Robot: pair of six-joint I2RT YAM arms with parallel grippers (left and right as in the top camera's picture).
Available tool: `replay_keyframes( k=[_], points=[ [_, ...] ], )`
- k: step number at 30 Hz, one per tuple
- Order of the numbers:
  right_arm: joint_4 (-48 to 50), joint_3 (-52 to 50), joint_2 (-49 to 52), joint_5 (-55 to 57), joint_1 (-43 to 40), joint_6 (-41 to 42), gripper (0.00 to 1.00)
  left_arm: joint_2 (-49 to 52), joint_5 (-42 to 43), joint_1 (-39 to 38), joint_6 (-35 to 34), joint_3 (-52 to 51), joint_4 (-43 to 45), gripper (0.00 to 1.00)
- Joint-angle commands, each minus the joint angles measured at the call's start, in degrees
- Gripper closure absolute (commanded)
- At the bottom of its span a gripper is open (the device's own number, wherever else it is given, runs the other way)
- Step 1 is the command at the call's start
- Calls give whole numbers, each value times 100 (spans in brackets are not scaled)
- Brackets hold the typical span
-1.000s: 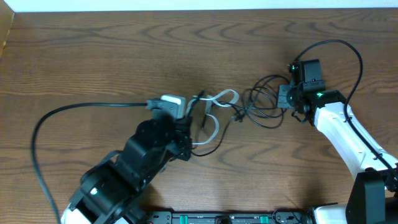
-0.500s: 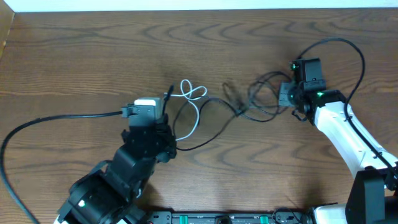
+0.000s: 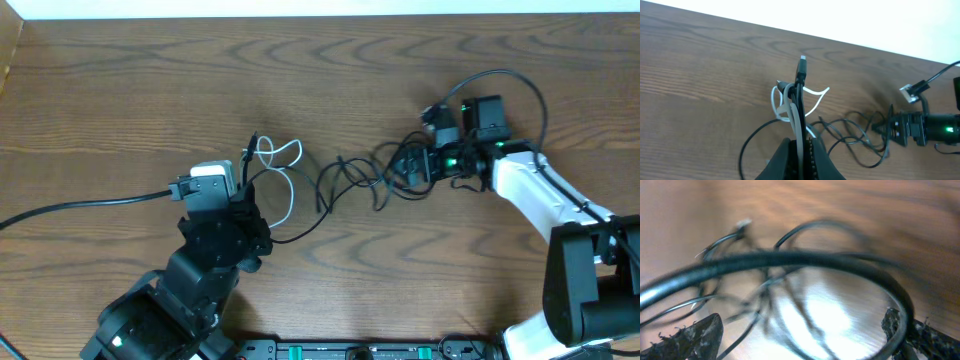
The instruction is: Untangle cables
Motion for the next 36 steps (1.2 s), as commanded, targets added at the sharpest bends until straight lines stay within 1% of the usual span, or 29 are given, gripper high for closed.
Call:
replay_keyframes(
  k=[1, 4, 6, 8, 10, 11, 12, 13, 14, 15, 16, 19, 22, 23, 25, 26, 27, 28, 29, 30, 31, 32, 33, 35, 36],
  points=[
    [57, 63, 20, -981, 258, -660, 1, 109, 103, 4, 219, 11, 28, 92],
    [109, 103, -31, -992, 461, -758, 1, 446, 227, 2, 459, 11, 44, 92],
    [109, 144, -111, -986, 557, -756, 1, 662, 221, 4, 481, 11, 48, 92],
    [109, 212, -240, -660, 647, -612, 1, 953, 212, 4, 588, 11, 81, 92],
    [76, 284, -433, 748, 697, 326, 1, 1257, 94, 4, 605, 11, 151, 92],
    [-20, 297, -564, 1738, 702, 984, 1, 1432, 63, 4, 605, 11, 208, 92],
    [-136, 299, -664, 2452, 702, 1480, 1, 1526, 63, 4, 605, 11, 245, 92],
    [-476, 299, -872, 3657, 691, 2400, 1, 1648, 66, 4, 603, 11, 299, 92],
    [-566, 299, -929, 3917, 691, 2592, 1, 1749, 66, 4, 603, 11, 341, 92],
    [-817, 299, -1119, 4474, 691, 2870, 1, 1843, 66, 4, 603, 11, 380, 92],
    [-960, 299, -1268, 4664, 691, 2874, 1, 1947, 66, 4, 605, 11, 428, 92],
    [-1386, 299, -1554, 4780, 691, 2874, 1, 2186, 68, 4, 603, 11, 577, 92],
    [-2035, 299, -1775, 4459, 693, 2892, 1, 2376, 74, 4, 603, 11, 741, 92],
    [-2227, 299, -1814, 4048, 693, 2850, 1, 2422, 92, 4, 603, 11, 782, 92],
    [-2356, 297, -1818, 2951, 693, 2291, 1, 2470, 92, 4, 608, 11, 850, 92],
    [-2354, 293, -1810, 2059, 699, 1665, 1, 2503, 92, 4, 610, 11, 929, 92],
    [-2347, 291, -1803, 1504, 704, 1233, 1, 2524, 92, 4, 634, 11, 1014, 92],
    [-2356, 291, -1803, 737, 704, 632, 1, 2555, 94, 4, 717, 11, 1167, 87],
    [-2358, 291, -1803, 273, 702, 269, 1, 2590, 105, 4, 772, 11, 1357, 78],
    [-2356, 291, -1803, 81, 704, 101, 1, 2623, 186, 4, 859, 11, 1539, 67],
    [-2347, 291, -1803, 20, 704, -26, 1, 2649, 385, 4, 966, 11, 1746, 50],
    [-2345, 291, -1803, 48, 702, -57, 1, 2658, 584, 4, 997, 11, 1891, 20],
    [-2356, 291, -1803, 83, 702, -146, 1, 2664, 970, 4, 992, 11, 2085, 2],
    [-2415, 291, -1803, 79, 704, -249, 1, 2662, 1816, 4, 1071, 11, 2293, 2],
    [-2472, 291, -1803, 79, 704, -313, 1, 2662, 2221, 4, 1217, 11, 2334, 2]
  ],
)
